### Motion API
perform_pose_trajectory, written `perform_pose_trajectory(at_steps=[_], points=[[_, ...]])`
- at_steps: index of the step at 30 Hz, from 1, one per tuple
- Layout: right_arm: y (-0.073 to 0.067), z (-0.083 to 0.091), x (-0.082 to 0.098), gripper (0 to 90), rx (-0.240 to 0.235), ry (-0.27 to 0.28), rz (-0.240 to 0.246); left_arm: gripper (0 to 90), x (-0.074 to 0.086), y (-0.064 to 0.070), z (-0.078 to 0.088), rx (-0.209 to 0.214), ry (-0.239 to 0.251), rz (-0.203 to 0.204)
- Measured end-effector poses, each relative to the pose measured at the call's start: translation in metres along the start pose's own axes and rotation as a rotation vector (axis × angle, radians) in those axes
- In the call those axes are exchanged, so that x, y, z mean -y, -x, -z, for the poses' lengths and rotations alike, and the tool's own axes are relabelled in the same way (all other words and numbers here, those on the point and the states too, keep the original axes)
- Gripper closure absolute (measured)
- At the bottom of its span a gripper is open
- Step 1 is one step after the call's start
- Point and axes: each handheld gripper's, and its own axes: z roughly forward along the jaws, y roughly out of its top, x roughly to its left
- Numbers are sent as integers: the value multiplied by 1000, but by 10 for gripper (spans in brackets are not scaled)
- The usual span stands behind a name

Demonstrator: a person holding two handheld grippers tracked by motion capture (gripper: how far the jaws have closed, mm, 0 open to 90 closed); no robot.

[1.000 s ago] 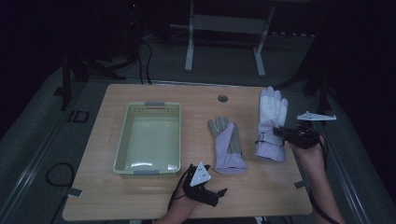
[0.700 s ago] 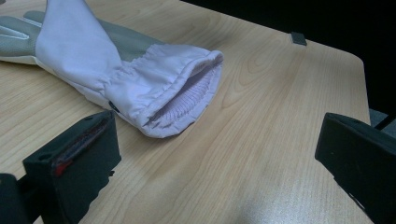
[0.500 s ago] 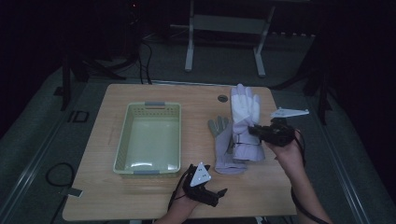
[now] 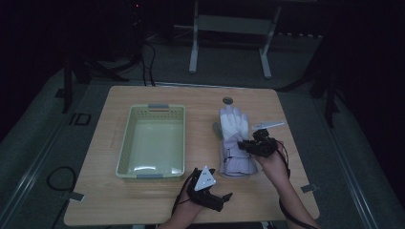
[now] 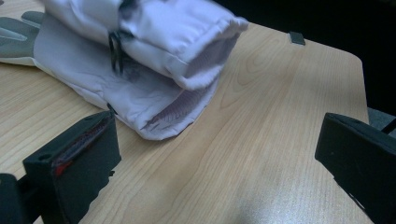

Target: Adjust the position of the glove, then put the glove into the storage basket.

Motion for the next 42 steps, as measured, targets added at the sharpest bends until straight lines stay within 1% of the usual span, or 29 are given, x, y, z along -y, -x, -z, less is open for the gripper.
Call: perform_pose_trajectory(at_steps=[1, 4, 7, 9, 11, 14, 15, 17, 18, 20, 21, 23, 24, 26, 27, 28, 29, 30, 31, 32, 33, 34, 35, 36, 37, 38, 39, 40, 42], points=[[1, -5, 1, 812, -3, -17, -16, 1, 0, 0, 0, 0, 0, 0], [4, -16, 3, 811, 5, -36, -36, 1, 0, 0, 0, 1, -1, -1], [4, -26, 5, 811, 41, -59, -30, 1, 0, 0, 0, 2, 0, 1], [6, -30, 7, 806, 36, -62, -35, 1, 0, 0, 0, 3, 1, 2], [8, -29, 8, 804, 40, -55, -45, 1, 0, 0, 0, 4, 1, 2], [12, -25, 9, 803, 85, -45, -49, 1, 0, 0, 0, 2, 1, 1], [14, -24, 10, 799, 93, -43, -53, 1, 0, 0, 0, 2, 2, 3], [17, -24, 11, 782, 77, -46, -73, 1, 0, 0, 0, 1, 0, 2], [17, -24, 12, 774, 75, -49, -63, 1, 0, 0, 0, 2, -1, 4], [16, -25, 12, 726, 70, -42, -55, 1, 0, -1, 0, 0, -1, 8], [16, -25, 12, 693, 61, -41, -41, 1, 0, -1, 0, -6, 1, 12], [16, -25, 12, 642, 52, -28, -34, 1, 0, 0, 0, -38, 9, 6], [17, -24, 12, 607, 38, -13, -34, 1, 0, 0, 0, -42, 13, 6], [18, -20, 12, 494, 29, 13, -31, 1, 0, 0, 0, -49, 18, 12], [18, -17, 12, 441, 19, 25, -23, 1, 0, 0, 0, -58, 24, 23], [19, -14, 12, 392, 13, 38, -16, 1, -1, 0, -1, -61, 18, 33], [20, -9, 12, 380, 5, 58, -10, 1, -1, 0, -1, -55, 18, 39], [21, -6, 12, 344, -2, 69, -6, 1, -1, -1, -1, -42, 21, 44], [24, -2, 13, 288, -31, 86, -12, 1, -1, -1, -1, -42, 19, 42], [26, 1, 14, 231, -65, 88, -18, 1, -1, -1, -1, -39, 18, 40], [28, 4, 14, 209, -71, 93, -25, 1, -1, -1, -2, -37, 9, 42], [30, 9, 15, 206, -71, 118, -29, 1, -3, -1, -3, -42, -6, 42], [31, 12, 16, 167, -84, 126, -11, 1, -4, -1, -4, -39, -22, 51], [32, 14, 17, 149, -83, 131, -2, 1, -8, -1, -6, -11, -30, 74], [35, 18, 18, 161, -89, 152, 13, 1, -10, -1, -6, 6, -29, 79], [37, 20, 19, 161, -92, 162, 26, 1, -13, 0, -6, 21, -30, 79], [39, 22, 19, 161, -92, 164, 35, 35, -17, 2, -6, 25, -35, 72], [41, 24, 20, 161, -86, 165, 45, 68, -21, 3, -6, 17, -38, 59], [44, 31, 20, 161, -77, 169, 62, 78, -31, 4, -4, 6, -23, 57]])
